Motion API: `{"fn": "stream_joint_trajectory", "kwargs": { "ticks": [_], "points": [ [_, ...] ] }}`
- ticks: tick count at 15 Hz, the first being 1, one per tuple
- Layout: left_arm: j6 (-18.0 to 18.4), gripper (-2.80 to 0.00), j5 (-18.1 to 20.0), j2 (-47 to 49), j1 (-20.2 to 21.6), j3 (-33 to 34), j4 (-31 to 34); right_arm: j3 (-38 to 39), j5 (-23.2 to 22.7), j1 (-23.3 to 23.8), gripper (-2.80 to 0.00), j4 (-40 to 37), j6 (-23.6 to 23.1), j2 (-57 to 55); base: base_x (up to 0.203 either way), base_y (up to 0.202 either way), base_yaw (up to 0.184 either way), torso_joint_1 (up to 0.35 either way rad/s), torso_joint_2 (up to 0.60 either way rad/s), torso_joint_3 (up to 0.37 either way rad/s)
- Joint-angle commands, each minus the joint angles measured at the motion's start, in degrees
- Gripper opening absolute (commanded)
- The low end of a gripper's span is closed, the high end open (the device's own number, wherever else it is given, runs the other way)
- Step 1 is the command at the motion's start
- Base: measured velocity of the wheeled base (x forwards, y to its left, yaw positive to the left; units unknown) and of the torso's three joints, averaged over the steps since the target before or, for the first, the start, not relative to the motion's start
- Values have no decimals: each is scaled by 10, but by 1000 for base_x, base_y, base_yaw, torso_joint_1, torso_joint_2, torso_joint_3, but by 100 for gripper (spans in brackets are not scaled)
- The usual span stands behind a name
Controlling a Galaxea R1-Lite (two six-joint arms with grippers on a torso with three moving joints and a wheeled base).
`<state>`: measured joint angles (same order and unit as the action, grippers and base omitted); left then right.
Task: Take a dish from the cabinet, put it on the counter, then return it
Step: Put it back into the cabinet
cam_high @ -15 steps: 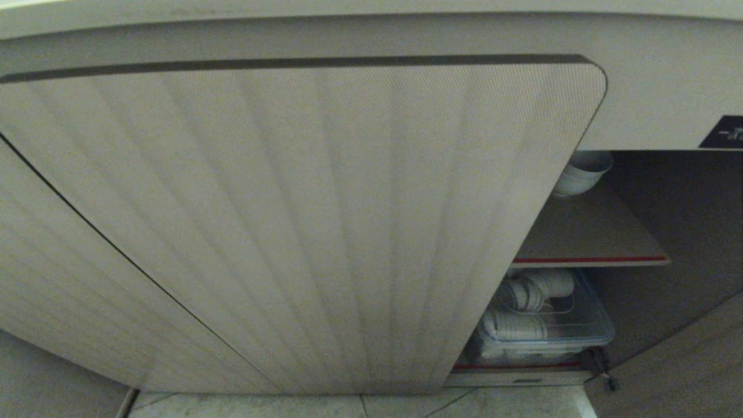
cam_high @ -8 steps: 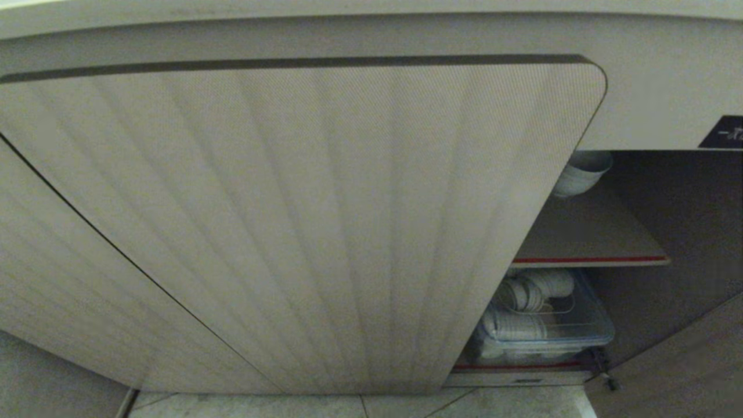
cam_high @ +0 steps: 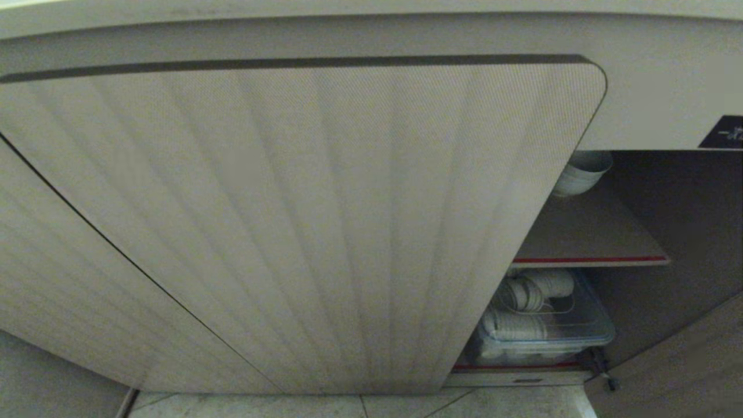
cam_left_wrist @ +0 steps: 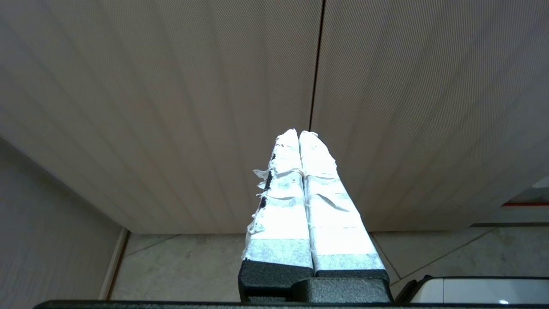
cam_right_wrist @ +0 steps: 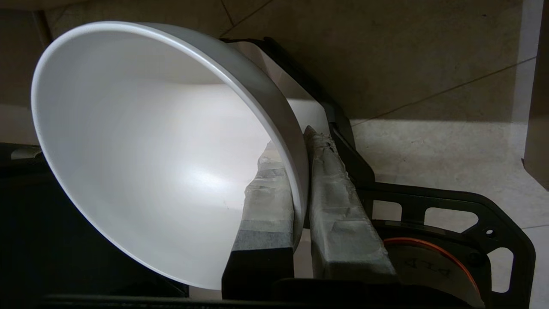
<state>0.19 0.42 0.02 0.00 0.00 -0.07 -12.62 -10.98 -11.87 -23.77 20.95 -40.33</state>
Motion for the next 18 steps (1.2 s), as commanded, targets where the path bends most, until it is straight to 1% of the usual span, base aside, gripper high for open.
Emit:
{"fn": "stream_joint_trajectory", "kwargs": {
  "ticks": [1, 4, 6, 8, 13, 15, 17, 18],
  "points": [
    [0, -280, 0, 0, 0, 0, 0, -2, -2, -1, -280, -3, -9, -2, 0, 0, 0, 0, 0, 0],
    [0, -280, 0, 0, 0, 0, 0, -18, -3, 7, -280, -16, -7, -14, 0, 0, 0, 0, 0, 0],
    [0, -280, 0, 0, 0, 0, 0, -32, -4, 21, -280, -17, -8, -43, 0, 0, 0, 0, 0, 0],
    [0, -280, 0, 0, 0, 0, 0, -43, -3, 24, -280, -9, -6, -75, 0, 0, 0, 0, 0, 0],
    [0, -280, 0, 0, 0, 0, 0, -50, -3, 38, -280, -3, 7, -88, 0, 0, 0, 0, 0, 0],
    [0, -280, 0, 0, 0, 0, 0, -57, -4, 69, -280, 3, 6, -114, 0, 0, 0, 0, 0, 0],
    [0, -280, 0, 0, 0, 0, 0, -71, -26, 118, -280, 20, -1, -138, 0, 0, 0, 0, 0, 0],
    [0, -280, 0, 0, 0, 0, 0, -81, -35, 131, -280, 28, -4, -150, 0, 0, 0, 0, 0, 0]
  ]
}}
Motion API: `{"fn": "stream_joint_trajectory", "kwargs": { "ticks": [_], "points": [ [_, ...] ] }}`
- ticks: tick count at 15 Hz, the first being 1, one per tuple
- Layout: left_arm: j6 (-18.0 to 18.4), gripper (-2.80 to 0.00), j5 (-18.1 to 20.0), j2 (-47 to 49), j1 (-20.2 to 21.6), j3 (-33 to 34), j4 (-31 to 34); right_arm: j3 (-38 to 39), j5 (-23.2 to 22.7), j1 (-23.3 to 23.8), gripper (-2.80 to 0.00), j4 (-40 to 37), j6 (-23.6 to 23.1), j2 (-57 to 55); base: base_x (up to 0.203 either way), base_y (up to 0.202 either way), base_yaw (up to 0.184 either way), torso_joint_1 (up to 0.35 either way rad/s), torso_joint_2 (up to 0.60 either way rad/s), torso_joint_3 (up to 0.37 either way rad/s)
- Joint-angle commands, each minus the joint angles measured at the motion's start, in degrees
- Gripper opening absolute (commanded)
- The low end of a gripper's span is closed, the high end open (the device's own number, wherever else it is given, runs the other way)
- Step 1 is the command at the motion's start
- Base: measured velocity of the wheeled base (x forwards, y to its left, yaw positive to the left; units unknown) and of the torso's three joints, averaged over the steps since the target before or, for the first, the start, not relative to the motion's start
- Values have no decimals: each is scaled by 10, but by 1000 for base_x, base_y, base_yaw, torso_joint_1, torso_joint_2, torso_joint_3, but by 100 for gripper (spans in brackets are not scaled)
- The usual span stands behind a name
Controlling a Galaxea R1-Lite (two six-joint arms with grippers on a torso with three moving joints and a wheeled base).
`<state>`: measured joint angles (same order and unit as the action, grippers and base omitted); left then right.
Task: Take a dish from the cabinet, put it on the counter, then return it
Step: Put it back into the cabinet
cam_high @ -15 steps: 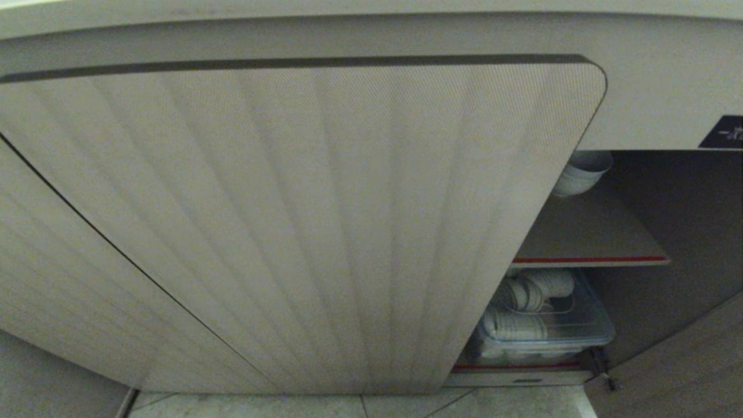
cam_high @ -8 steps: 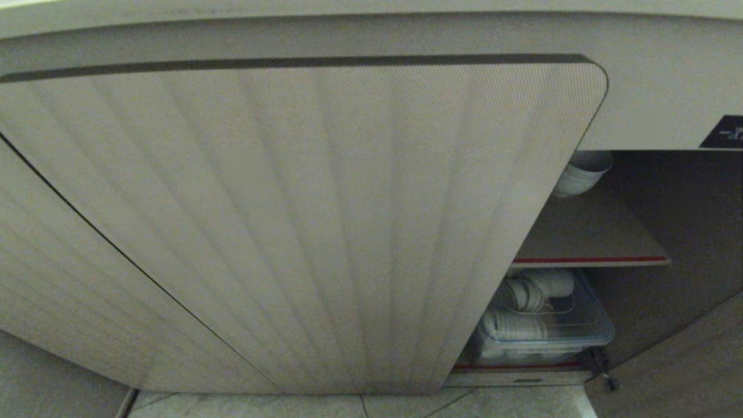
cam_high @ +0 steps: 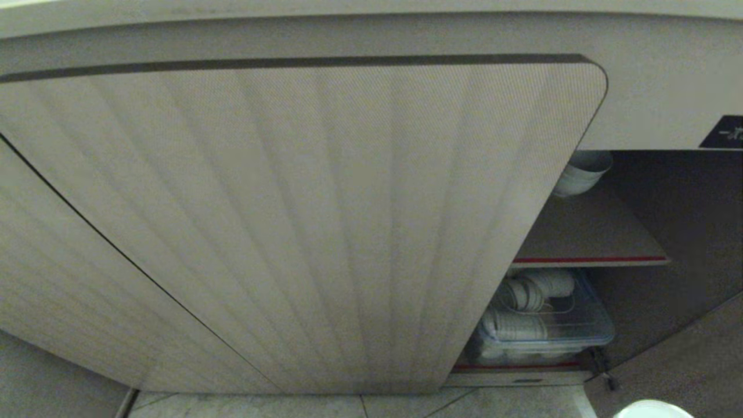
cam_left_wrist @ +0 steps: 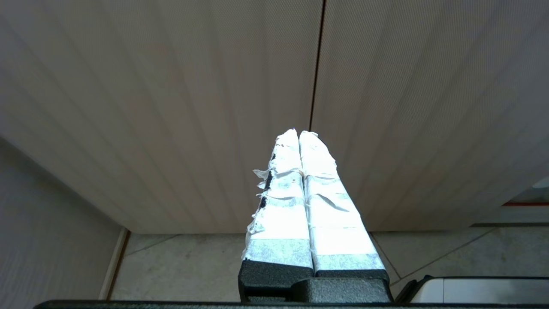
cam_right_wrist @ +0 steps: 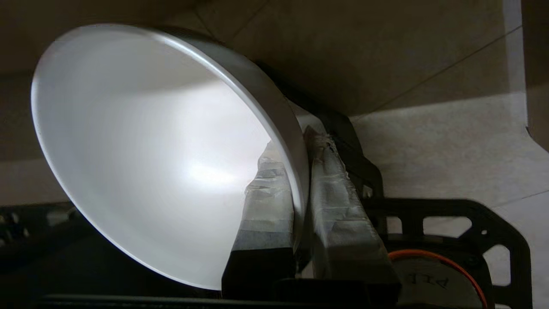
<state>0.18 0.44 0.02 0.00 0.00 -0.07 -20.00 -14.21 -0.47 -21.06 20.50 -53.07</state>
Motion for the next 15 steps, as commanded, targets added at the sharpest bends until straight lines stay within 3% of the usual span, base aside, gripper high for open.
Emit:
{"fn": "stream_joint_trajectory", "kwargs": {
  "ticks": [1, 10, 15],
  "points": [
    [0, -280, 0, 0, 0, 0, 0, -21, -6, 19, -280, 3, 2, -31, 0, 0, 0, 0, 0, 0],
    [0, -280, 0, 0, 0, 0, 0, -52, -4, 18, -280, 40, 61, -70, 0, 0, 0, 0, 0, 0],
    [0, -280, 0, 0, 0, 0, 0, -50, 8, 17, -280, 135, 109, -120, 0, 0, 0, 0, 0, 0]
  ]
}}
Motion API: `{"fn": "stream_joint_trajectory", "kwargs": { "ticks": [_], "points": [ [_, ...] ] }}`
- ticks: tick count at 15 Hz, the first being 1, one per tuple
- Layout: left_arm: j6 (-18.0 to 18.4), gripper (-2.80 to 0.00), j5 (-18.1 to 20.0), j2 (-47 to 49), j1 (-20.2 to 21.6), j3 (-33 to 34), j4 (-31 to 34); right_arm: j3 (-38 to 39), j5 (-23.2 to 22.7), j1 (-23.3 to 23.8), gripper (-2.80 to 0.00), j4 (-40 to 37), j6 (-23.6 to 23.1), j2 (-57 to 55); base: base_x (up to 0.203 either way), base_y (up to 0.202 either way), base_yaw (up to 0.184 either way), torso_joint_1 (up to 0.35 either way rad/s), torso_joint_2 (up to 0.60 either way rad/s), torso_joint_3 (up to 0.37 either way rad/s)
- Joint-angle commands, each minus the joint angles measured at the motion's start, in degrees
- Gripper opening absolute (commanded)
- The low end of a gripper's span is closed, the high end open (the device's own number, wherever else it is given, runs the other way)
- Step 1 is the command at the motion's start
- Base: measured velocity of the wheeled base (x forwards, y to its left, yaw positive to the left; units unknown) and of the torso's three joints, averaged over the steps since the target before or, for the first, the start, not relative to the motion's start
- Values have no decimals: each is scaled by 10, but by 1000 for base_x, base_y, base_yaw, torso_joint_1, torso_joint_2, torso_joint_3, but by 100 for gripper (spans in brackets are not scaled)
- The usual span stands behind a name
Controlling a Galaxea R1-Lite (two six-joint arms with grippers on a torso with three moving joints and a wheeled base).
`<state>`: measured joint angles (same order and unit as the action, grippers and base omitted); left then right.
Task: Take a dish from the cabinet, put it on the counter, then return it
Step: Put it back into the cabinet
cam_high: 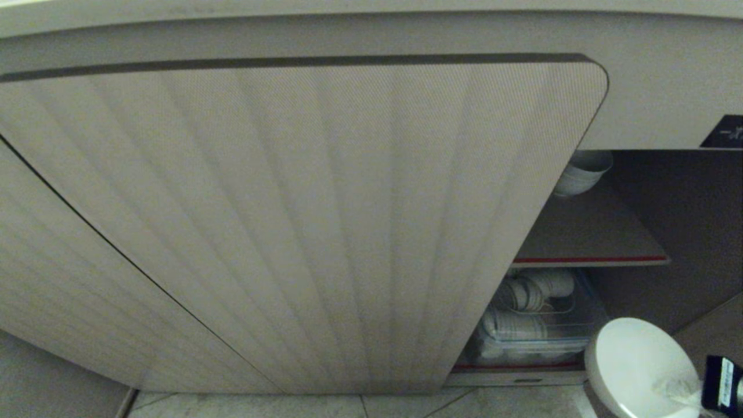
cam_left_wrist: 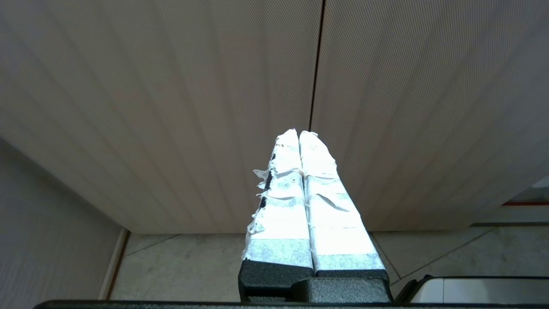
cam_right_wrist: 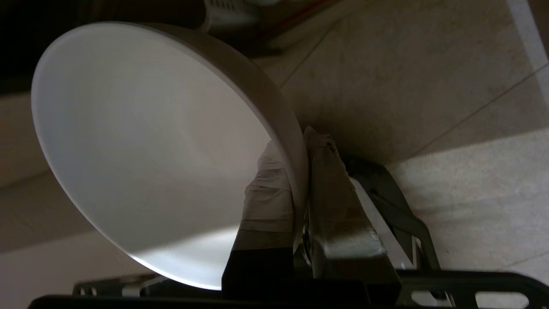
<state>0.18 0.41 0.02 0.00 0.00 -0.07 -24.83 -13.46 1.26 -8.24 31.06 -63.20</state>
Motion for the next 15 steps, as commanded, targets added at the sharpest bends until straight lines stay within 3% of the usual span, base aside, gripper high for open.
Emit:
{"fn": "stream_joint_trajectory", "kwargs": {
  "ticks": [1, 8, 15],
  "points": [
    [0, -280, 0, 0, 0, 0, 0, -5, 6, -1, -280, 12, 5, -23, 0, 0, 0, 0, 0, 0],
    [0, -280, 0, 0, 0, 0, 0, -33, 26, -1, -280, 6, 25, -59, 0, 0, 0, 0, 0, 0],
    [0, -280, 0, 0, 0, 0, 0, -72, 43, -18, -280, 9, 112, -88, 0, 0, 0, 0, 0, 0]
  ]
}}
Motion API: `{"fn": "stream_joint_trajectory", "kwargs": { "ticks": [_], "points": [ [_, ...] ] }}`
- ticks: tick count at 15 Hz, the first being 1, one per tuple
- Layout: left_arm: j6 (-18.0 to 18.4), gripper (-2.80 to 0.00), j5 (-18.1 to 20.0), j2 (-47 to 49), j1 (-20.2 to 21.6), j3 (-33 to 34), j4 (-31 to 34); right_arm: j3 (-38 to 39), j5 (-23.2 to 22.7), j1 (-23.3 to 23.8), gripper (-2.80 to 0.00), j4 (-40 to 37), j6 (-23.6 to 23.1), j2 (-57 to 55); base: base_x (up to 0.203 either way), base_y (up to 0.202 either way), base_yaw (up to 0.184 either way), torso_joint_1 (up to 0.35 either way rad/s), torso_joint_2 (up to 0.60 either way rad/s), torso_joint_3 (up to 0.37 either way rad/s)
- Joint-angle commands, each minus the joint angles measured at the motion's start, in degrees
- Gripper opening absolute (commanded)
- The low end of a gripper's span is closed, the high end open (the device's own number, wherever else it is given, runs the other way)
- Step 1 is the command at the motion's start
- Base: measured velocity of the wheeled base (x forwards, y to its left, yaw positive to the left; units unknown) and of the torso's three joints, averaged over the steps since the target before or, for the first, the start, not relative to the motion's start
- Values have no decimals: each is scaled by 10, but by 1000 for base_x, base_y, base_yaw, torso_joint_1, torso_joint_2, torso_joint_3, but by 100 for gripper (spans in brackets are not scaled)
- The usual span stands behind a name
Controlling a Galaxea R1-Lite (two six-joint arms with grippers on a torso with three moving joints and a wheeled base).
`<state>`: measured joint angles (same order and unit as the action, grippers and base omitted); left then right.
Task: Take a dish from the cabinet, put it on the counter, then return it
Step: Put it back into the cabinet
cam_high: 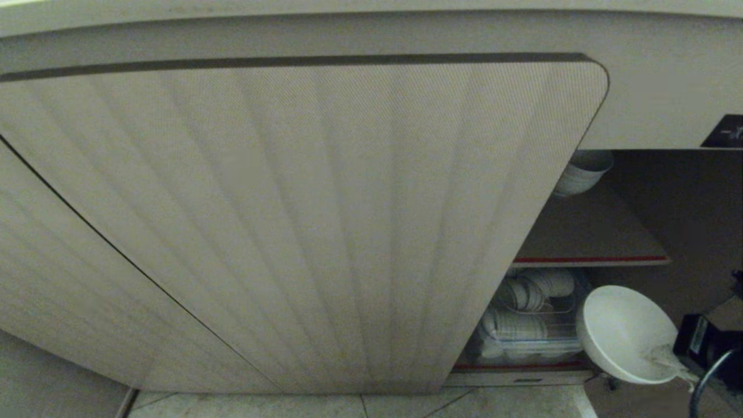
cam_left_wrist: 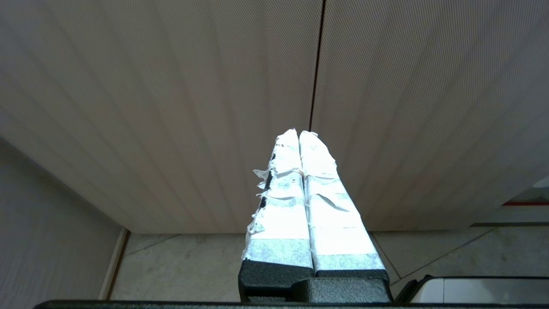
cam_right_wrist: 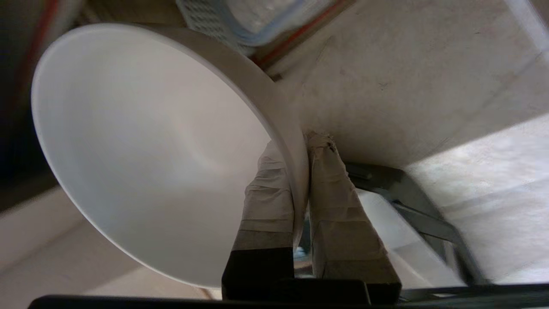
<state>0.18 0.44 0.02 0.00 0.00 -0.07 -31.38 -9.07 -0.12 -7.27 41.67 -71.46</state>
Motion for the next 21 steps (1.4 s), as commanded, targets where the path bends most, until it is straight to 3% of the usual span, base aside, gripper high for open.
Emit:
{"fn": "stream_joint_trajectory", "kwargs": {
  "ticks": [1, 7, 15, 18, 21],
  "points": [
    [0, -280, 0, 0, 0, 0, 0, -12, -1, -9, -280, 0, 26, -9, 0, 0, 0, 0, 0, 0],
    [0, -280, 0, 0, 0, 0, 0, -36, 2, -19, -280, 15, 41, -21, 0, 0, 0, 0, 0, 0],
    [0, -280, 0, 0, 0, 0, 0, -47, 44, -26, -280, 37, 59, -49, 0, 0, 0, 0, 0, 0],
    [0, -280, 0, 0, 0, 0, 0, -75, 61, -47, -280, 32, 111, -60, 0, 0, 0, 0, 0, 0],
    [0, -280, 0, 0, 0, 0, 0, -88, 78, -57, -280, 32, 124, -73, 0, 0, 0, 0, 0, 0]
  ]
}}
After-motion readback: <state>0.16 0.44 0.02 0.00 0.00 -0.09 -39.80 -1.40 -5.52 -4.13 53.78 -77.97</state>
